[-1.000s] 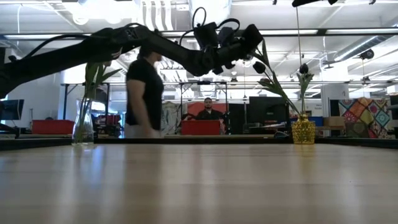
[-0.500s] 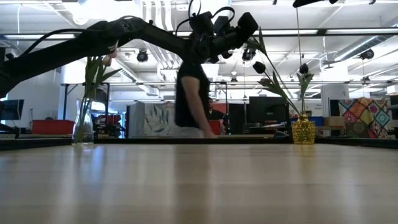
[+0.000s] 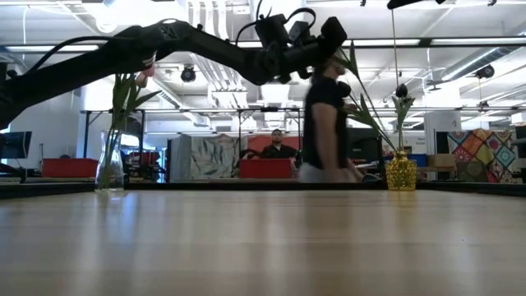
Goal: Sort flowers into vase by color
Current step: Put the red flower into the yellow vase, then return to Home Position
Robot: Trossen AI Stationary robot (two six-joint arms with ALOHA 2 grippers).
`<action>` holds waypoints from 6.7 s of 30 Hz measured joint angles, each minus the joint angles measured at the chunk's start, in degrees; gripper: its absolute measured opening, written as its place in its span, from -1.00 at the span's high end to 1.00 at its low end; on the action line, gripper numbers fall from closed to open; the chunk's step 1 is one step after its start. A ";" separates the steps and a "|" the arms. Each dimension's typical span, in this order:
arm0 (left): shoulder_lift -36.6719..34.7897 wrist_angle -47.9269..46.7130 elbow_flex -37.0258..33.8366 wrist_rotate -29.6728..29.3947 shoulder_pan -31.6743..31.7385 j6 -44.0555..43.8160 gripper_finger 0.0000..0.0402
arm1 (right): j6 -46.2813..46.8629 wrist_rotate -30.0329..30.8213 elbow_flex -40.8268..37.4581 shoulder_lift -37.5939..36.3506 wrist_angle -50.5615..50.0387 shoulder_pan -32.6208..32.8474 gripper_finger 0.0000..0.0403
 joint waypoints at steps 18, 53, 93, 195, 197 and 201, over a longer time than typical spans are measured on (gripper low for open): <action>1.88 -2.26 -0.08 0.13 -1.77 1.14 1.00 | -0.08 0.12 -0.02 0.20 -0.02 -0.01 0.94; 4.48 -5.92 -0.01 -1.68 -1.81 6.38 0.96 | -0.56 0.10 -0.02 0.50 -0.05 0.01 0.94; 0.29 -18.28 -0.01 4.53 -0.82 0.77 0.18 | 0.10 0.01 -0.04 0.44 -0.08 -0.01 0.94; -8.07 -31.44 -0.12 17.17 -5.91 10.02 1.00 | -5.81 -18.51 -0.13 -0.21 -1.29 0.02 0.96; -8.23 -31.31 -0.53 15.71 -7.38 10.17 1.00 | -6.10 -20.44 -0.57 -0.54 -1.14 0.00 0.96; -8.31 -31.24 -3.25 13.17 -9.43 10.47 1.00 | -6.17 -24.32 -2.49 -1.55 -1.19 0.02 0.96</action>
